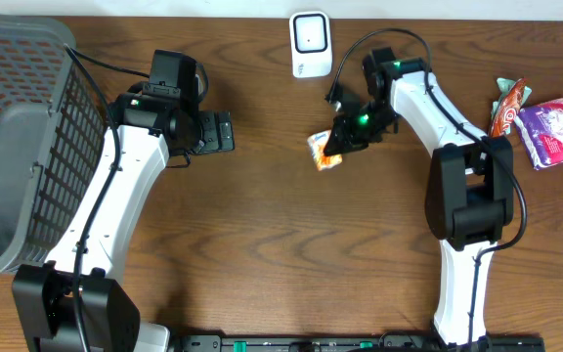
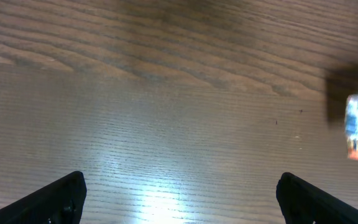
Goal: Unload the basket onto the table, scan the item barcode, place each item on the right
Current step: 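Lift the Kleenex pack and hold it up to the scanner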
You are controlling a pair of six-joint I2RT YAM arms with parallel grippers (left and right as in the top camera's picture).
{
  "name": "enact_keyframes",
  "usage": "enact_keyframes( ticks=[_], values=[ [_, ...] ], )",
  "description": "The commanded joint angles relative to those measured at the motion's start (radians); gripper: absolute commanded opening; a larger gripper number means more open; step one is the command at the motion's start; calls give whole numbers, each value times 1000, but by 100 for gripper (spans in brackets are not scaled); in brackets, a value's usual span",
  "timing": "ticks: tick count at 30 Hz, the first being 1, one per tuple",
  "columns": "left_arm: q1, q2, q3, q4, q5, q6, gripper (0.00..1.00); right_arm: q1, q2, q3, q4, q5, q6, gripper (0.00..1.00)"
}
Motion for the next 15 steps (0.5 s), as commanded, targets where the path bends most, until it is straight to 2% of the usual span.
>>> enact_keyframes(
  ticks=[1,4,8,12,15],
  values=[
    [2,-8,-4,-3,-16,5,98,32,-55,121,-6,330,306,1],
    [2,-8,-4,-3,-16,5,98,79,-57,217,-7,633,386,1],
    [2,-8,-4,-3,-16,5,98,148,-57,246,84,959,375,1],
    [2,-8,-4,-3,-16,5,98,206,-40,239,249,1197,270,1],
    [2,-8,-4,-3,-16,5,98,225,-27,239,359,1230,250,1]
  ],
)
